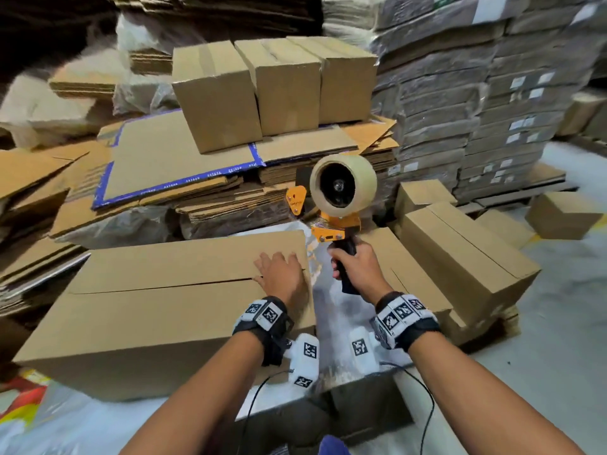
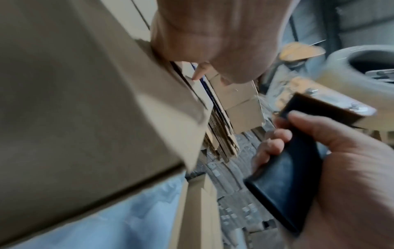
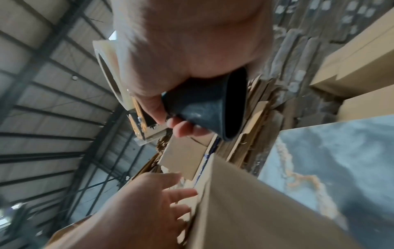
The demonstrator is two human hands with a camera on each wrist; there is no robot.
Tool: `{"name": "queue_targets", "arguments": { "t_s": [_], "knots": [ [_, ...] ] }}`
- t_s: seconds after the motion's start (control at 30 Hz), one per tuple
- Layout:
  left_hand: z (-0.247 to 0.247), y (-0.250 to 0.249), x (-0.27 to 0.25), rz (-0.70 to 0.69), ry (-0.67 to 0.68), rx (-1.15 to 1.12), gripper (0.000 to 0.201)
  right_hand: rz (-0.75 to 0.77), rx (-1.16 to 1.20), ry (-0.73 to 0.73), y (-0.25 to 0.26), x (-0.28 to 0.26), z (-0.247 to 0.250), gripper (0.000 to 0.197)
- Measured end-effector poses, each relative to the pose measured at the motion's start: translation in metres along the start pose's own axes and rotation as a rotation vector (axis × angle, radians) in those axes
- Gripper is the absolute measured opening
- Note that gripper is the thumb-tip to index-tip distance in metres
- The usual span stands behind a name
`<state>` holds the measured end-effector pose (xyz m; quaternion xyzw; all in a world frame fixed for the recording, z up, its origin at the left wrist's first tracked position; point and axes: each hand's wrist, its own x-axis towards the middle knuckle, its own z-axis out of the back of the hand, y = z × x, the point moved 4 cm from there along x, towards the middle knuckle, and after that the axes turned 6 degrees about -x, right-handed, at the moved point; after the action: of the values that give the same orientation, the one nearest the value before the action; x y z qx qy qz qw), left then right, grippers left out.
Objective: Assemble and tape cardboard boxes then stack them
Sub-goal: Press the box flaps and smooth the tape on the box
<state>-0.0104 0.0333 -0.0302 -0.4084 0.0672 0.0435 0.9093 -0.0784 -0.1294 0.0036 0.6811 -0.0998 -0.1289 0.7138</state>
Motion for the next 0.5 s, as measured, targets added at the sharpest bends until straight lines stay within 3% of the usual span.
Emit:
{"name": "queue_targets", "arguments": {
  "t_s": [0.23, 0.33, 0.5],
  "knots": [
    [0.042, 0.011, 0.009, -0.110, 0.043, -0.244, 0.036, 0.015, -0.031, 0.095, 0.055, -0.008, -0.062, 0.011],
    [0.083, 0.031, 0.016, -0.153, -0.006, -0.354, 0.023, 0.041, -0.052, 0.159, 0.074, -0.013, -0.093, 0.014],
    [0.186, 0.086, 0.027, -0.147, -0.185, -0.252, 0.018, 0.142, -0.213, 0.235, 0.088, -0.008, -0.142, 0.017]
  ]
}}
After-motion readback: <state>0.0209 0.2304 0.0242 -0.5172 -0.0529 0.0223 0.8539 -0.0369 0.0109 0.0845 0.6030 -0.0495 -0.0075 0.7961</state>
